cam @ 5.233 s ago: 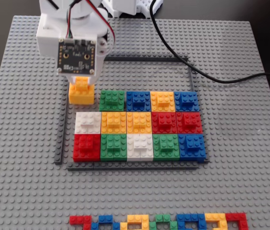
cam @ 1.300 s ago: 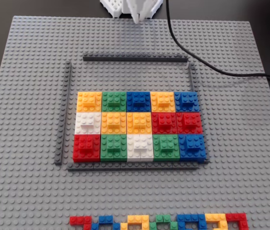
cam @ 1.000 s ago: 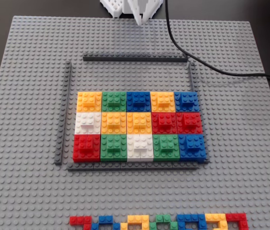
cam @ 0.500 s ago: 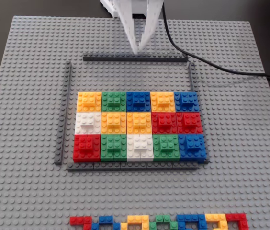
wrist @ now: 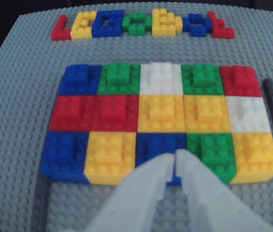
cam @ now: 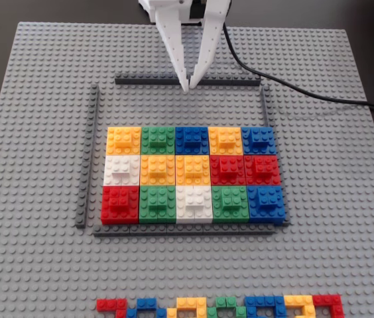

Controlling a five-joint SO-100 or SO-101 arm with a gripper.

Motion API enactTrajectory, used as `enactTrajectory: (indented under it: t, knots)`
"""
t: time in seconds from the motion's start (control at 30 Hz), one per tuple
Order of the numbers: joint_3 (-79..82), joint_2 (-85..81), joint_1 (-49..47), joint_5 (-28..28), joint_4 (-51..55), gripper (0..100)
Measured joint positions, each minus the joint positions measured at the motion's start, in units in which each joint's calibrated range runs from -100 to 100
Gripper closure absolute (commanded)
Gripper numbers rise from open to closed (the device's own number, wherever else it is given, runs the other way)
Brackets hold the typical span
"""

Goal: Grab the cube and place it into the grid

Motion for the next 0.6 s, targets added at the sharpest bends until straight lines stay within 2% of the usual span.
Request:
enactTrajectory:
  t: [0.27, 0.6]
  knots:
    - [0.00, 0.00, 0.00, 2.49, 4.59, 100]
    - [0.00, 0.00, 0.00, -0.05, 10.11, 100]
